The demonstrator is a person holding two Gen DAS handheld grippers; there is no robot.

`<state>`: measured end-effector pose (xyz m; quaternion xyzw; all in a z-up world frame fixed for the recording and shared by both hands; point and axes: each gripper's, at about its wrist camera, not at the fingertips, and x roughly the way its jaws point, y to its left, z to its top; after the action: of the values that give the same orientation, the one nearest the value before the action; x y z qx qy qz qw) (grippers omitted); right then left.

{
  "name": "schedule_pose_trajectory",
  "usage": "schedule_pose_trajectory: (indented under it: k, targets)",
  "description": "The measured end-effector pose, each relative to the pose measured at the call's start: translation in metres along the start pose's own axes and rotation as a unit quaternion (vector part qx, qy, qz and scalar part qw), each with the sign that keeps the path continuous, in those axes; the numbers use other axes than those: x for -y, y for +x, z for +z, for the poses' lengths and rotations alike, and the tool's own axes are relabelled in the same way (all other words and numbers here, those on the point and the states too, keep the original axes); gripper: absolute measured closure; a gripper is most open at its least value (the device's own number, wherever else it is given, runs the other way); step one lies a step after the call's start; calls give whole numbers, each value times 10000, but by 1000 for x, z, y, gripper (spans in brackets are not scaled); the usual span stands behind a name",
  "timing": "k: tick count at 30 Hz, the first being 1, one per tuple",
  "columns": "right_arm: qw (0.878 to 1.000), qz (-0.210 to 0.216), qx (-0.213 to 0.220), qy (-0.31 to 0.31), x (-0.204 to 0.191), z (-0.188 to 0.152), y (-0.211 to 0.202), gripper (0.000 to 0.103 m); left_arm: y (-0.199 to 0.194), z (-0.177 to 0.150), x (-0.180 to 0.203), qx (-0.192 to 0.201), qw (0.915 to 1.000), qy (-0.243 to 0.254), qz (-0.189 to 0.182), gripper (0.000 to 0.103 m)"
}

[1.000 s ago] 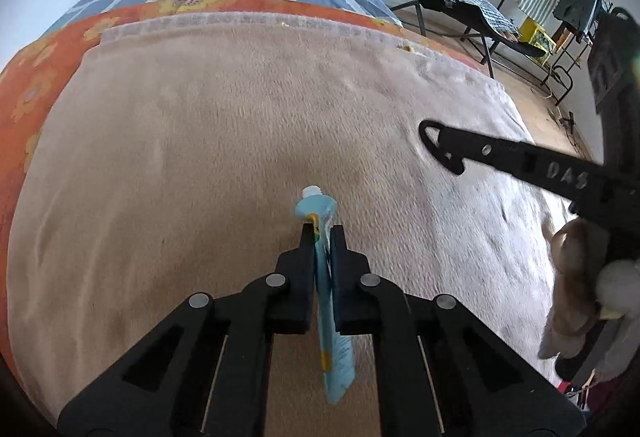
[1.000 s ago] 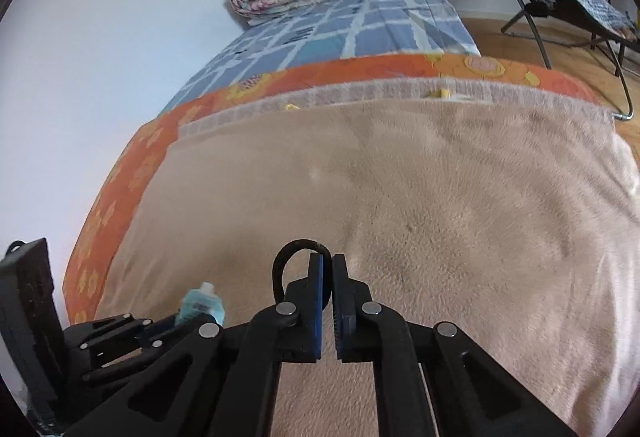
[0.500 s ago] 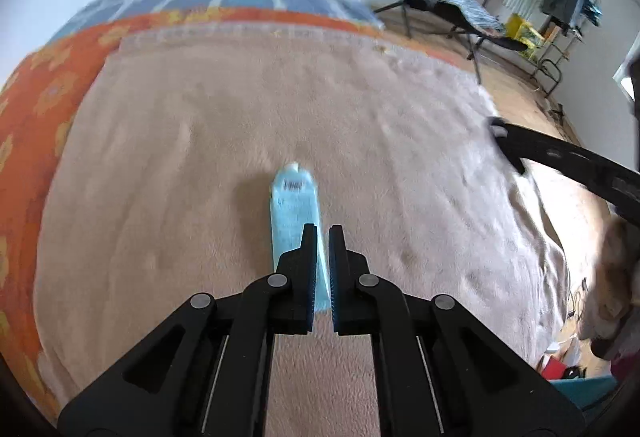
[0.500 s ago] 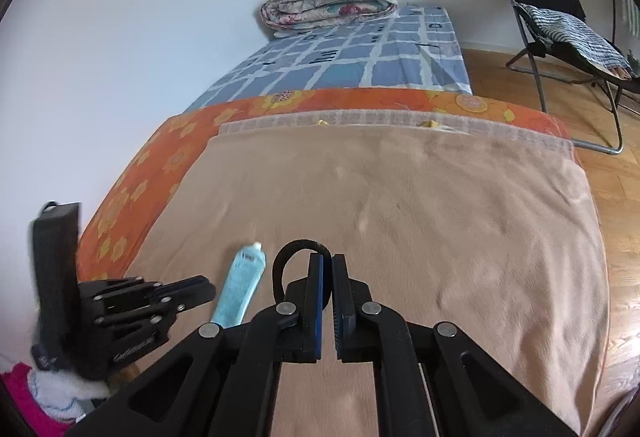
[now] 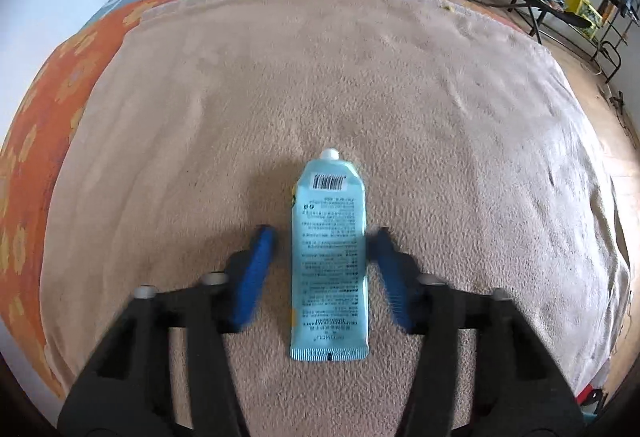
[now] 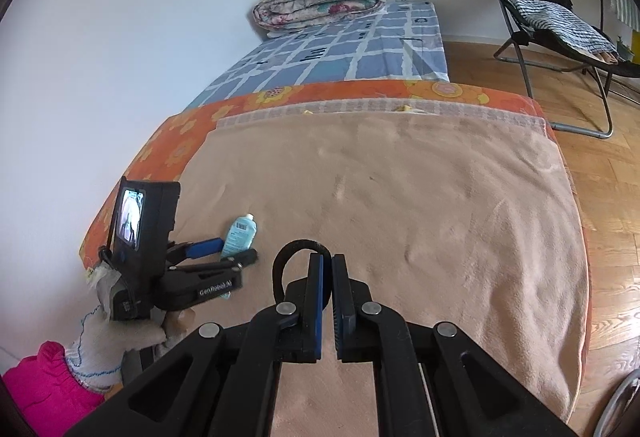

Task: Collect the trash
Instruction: 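Carry the blue tube and hair tie in both tools over the basket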

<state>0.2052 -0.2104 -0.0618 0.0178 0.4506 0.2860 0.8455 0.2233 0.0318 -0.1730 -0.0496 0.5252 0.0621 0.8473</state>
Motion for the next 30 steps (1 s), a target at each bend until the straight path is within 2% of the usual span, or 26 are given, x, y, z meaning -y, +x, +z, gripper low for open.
schedule_pose_trajectory:
  k: [6, 15, 23, 30]
  targets:
    - [10000, 2, 33, 36, 3, -5, -10, 101, -10, -4, -5, 37, 9997, -81, -249, 67]
    - [9998, 124, 136, -24, -8, -20, -39, 101, -62, -25, -3, 246, 9985, 69, -493, 67]
    - [9990, 278, 216, -285, -34, -52, -77, 101, -125, -61, 1, 495, 9949, 236, -844, 67]
    - [9970, 414, 209, -626, -62, -93, -103, 101, -178, -111, 1, 676, 9899, 356, -1194, 67]
